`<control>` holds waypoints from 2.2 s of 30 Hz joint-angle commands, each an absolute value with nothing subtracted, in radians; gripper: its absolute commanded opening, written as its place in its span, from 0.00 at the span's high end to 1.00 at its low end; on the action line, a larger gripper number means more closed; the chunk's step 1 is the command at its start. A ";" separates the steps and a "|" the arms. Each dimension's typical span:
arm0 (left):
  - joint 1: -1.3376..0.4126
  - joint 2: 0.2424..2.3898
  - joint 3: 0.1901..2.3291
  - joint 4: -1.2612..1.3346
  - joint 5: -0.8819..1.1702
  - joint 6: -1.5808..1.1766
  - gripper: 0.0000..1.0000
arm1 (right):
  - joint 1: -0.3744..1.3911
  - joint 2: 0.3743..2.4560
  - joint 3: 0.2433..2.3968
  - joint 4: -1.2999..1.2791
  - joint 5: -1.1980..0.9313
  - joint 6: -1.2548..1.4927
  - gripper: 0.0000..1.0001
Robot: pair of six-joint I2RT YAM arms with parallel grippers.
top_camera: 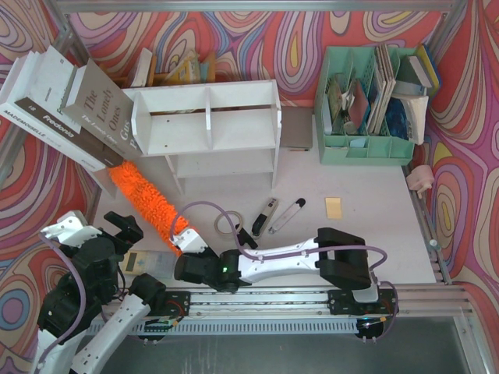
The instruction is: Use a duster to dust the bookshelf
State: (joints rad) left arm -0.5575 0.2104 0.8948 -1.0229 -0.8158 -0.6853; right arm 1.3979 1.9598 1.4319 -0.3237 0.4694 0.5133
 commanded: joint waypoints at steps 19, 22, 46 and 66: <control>-0.563 0.194 0.884 -1.014 -0.818 -0.686 0.02 | 1.386 1.951 1.505 -0.285 0.542 0.460 1.00; -0.563 0.191 0.884 -1.014 -0.818 -0.687 0.02 | 1.385 1.992 1.475 -0.275 0.490 0.481 1.00; -0.563 0.192 0.884 -1.017 -0.822 -0.691 0.02 | 1.382 1.870 1.532 -0.234 0.561 0.418 1.00; -0.563 0.186 0.884 -1.017 -0.822 -0.692 0.02 | 1.380 1.967 1.527 -0.275 0.493 0.468 1.00</control>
